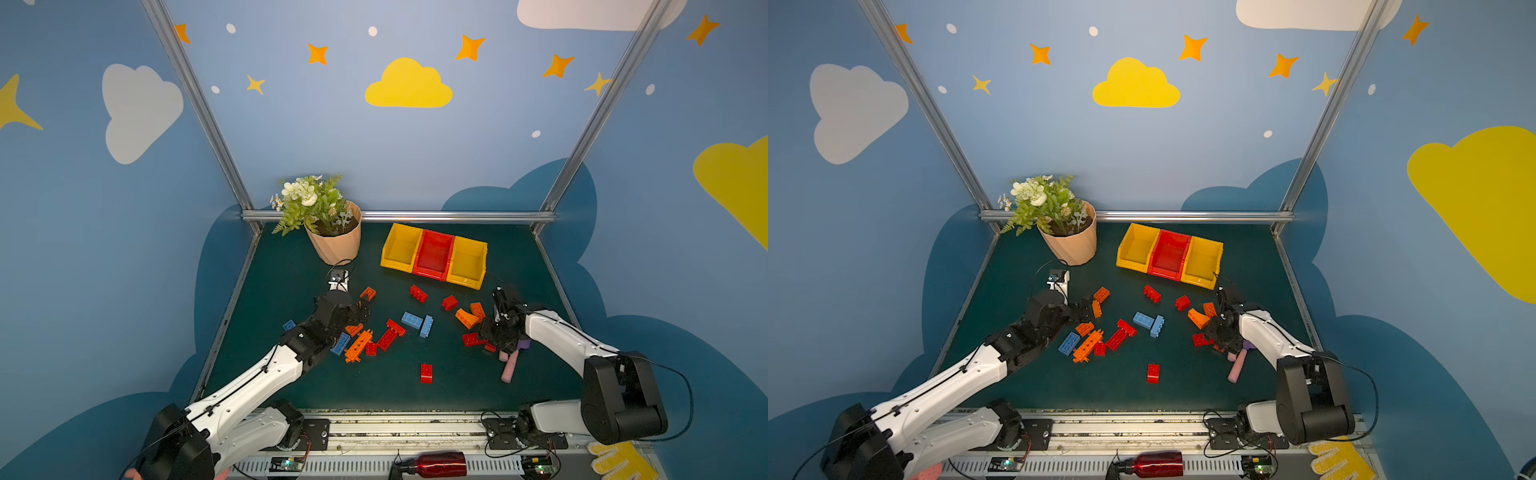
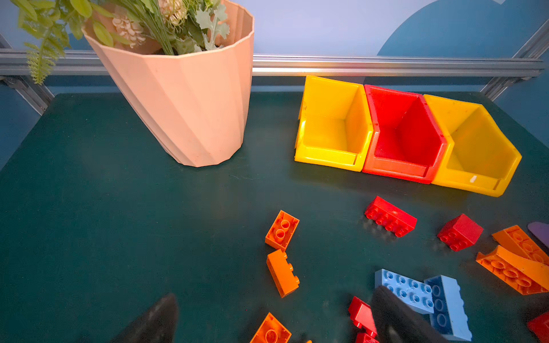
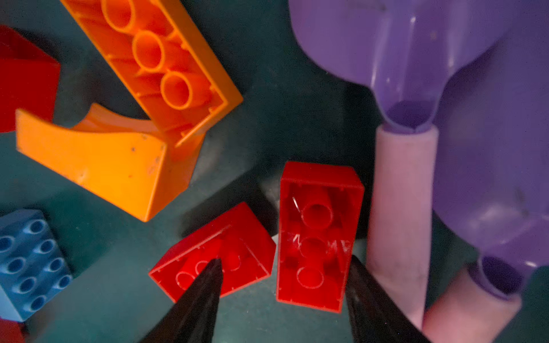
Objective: Sort the legos into containers by color
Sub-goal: 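Close the right gripper on the red 2x4 brick beside the shovels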
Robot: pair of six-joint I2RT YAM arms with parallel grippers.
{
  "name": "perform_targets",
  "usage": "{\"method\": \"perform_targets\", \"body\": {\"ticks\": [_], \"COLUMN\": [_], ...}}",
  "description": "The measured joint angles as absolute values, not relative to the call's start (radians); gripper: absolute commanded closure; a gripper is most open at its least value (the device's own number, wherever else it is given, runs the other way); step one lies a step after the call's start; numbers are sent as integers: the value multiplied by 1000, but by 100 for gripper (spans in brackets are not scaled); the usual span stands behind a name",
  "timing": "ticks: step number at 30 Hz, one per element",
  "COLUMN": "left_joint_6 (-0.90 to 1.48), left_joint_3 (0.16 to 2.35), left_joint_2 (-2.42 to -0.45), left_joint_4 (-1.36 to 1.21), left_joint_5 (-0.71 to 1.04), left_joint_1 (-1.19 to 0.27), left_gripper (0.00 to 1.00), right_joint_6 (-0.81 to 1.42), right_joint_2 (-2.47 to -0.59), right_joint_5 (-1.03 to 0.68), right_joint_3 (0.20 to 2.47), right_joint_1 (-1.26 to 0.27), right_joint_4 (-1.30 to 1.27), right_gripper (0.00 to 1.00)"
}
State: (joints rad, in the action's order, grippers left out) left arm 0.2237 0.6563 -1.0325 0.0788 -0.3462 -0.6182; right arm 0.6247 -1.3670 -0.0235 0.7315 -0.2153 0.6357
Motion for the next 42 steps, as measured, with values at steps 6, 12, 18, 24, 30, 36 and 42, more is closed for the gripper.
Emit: {"method": "perform_targets", "body": {"ticks": [6,12,18,24,30,36,42], "left_joint_6": [224,224,224,233,237,240,242], "left_joint_3": [656,656,656,656,656,656,656], "left_joint_2": [-1032,-1032,-1032,-1032,-1032,-1036,-1065], "left_joint_4": [79,79,79,79,79,78,66], "left_joint_5": [-346,-345,-324,-298,-292,-274,-250], "left_joint_1": [-618,-618,-618,-618,-618,-618,-618], "left_gripper": [0,0,0,0,0,0,0], "right_joint_6": [640,658,677,678,678,677,678], "right_joint_2": [-1371,-1389,-1443,-1453,-1438,-1312,-1294], "right_joint_5": [-56,-73,-80,-78,-83,-87,-76], "right_joint_3": [731,732,781,794,797,786,765], "right_joint_1": [-186,-169,-165,-165,-165,-167,-167], "right_joint_4": [613,596,606,622,647,690,715], "right_gripper": [38,45,51,52,43,40,45]}}
